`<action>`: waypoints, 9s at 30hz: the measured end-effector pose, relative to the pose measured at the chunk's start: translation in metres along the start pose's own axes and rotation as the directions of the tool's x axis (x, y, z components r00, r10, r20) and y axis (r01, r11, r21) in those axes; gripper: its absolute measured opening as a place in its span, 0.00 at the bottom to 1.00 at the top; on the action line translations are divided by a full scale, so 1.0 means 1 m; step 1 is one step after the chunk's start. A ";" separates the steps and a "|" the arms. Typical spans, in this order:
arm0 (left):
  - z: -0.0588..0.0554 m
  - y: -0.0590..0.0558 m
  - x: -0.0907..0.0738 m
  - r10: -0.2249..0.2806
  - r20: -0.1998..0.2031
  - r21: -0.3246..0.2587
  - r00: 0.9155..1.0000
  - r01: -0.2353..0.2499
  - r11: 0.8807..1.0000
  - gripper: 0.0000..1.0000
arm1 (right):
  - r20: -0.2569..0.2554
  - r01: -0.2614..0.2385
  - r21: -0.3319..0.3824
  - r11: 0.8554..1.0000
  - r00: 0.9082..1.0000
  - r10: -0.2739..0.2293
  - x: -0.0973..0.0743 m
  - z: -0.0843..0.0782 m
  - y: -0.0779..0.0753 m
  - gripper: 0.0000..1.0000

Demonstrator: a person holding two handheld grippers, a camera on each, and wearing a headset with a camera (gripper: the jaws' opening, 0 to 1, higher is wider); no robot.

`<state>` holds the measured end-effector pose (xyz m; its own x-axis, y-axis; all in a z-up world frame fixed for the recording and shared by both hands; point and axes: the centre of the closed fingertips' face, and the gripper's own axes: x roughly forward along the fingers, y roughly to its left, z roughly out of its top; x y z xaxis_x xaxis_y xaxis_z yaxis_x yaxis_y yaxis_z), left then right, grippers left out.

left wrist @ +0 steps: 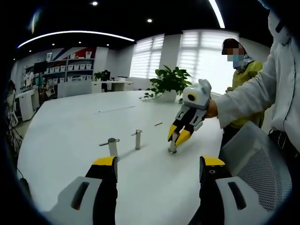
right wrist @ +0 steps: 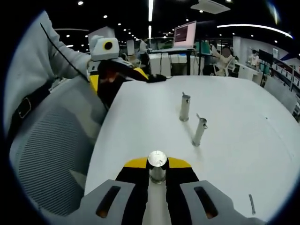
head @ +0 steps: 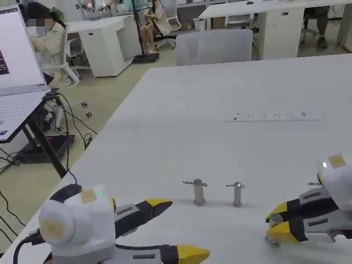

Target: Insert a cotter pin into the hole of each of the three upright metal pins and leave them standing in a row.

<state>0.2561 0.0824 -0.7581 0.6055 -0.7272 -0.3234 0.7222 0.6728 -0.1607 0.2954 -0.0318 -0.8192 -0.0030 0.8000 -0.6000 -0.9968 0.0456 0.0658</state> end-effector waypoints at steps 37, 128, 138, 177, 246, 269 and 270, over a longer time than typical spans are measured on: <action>-0.003 -0.001 0.003 -0.009 -0.016 0.007 1.000 0.009 1.000 0.70 | 0.011 -0.001 0.042 0.999 1.000 0.001 -0.010 -0.017 0.013 0.37; -0.015 0.002 -0.007 -0.028 -0.070 0.025 0.997 0.030 0.999 0.70 | -0.394 0.187 -0.009 0.982 0.902 -0.175 -0.082 -0.104 -0.160 0.09; -0.013 0.000 -0.005 -0.035 -0.069 0.027 0.997 0.037 0.999 0.70 | -0.420 0.193 -0.046 0.980 0.886 -0.194 -0.083 -0.104 -0.159 0.05; 0.012 -0.030 0.013 -0.121 -0.032 0.119 0.992 0.124 0.985 0.66 | -0.314 0.203 -0.091 0.975 0.923 -0.222 -0.106 -0.028 -0.070 0.02; 0.029 -0.082 0.046 -0.292 -0.065 0.221 0.954 0.300 0.928 0.06 | -0.426 -0.207 -0.292 0.934 0.902 0.067 -0.024 0.065 0.071 0.02; 0.032 -0.080 0.042 -0.311 -0.044 0.198 0.950 0.313 0.929 0.00 | -0.418 -0.221 -0.309 0.925 0.905 0.077 -0.024 0.068 0.073 0.05; 0.034 -0.079 0.042 -0.311 -0.038 0.195 0.950 0.312 0.930 0.00 | -0.425 -0.222 -0.308 0.925 0.902 0.075 -0.025 0.066 0.072 0.07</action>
<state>0.2356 -0.0058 -0.7274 0.3376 -0.8947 -0.2926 0.9258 0.3717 -0.0685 0.2289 -0.0093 -0.7465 -0.1119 0.4711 -0.8750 -0.9460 -0.3201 -0.0513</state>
